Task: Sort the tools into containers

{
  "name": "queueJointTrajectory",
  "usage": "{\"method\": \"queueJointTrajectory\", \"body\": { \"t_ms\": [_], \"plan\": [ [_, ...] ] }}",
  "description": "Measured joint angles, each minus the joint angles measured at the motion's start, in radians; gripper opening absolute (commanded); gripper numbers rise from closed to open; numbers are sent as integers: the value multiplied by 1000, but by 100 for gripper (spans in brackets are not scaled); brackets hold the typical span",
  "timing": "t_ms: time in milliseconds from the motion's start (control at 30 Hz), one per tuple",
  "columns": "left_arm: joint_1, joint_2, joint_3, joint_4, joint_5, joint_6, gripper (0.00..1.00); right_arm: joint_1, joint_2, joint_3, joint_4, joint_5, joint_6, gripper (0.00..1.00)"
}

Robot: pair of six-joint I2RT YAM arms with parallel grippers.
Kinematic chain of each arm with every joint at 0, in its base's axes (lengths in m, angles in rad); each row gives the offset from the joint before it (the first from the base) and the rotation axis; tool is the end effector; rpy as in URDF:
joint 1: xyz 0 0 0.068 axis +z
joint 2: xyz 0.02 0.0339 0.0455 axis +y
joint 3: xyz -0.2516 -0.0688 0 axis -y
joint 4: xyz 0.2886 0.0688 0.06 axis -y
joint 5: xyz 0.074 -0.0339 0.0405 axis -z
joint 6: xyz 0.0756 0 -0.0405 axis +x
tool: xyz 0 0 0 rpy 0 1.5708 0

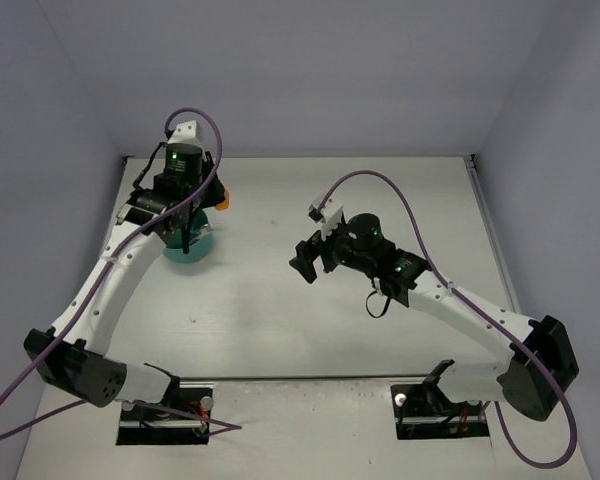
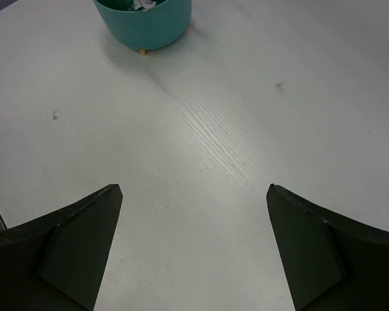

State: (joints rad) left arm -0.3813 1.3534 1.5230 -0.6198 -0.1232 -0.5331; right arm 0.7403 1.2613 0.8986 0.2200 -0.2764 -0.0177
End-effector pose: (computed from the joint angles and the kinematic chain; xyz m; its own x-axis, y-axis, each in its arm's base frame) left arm 0.3508 -0.1306 0.4022 -0.4833 -0.3496 -0.8026 0.0244 0.9111 -0.4115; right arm 0.2664 0.2714 0.2860 -0.0900 -0.1053 -0.9904 -0.8501 0.5263 0.0213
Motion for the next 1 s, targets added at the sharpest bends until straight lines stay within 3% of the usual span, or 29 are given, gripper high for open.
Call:
{"method": "queueJointTrajectory", "body": {
  "t_ms": [333,600,1000],
  "plan": [
    [90,235,56,9,-174,138,0,0,-11,-99,-11,28,56,91],
    [171,322,57,62,-167,189,0,0,1,-102,-13,21,67,91],
    [172,386,-40,124,-155,192,0,0,26,-105,-14,12,67,91]
  ]
}}
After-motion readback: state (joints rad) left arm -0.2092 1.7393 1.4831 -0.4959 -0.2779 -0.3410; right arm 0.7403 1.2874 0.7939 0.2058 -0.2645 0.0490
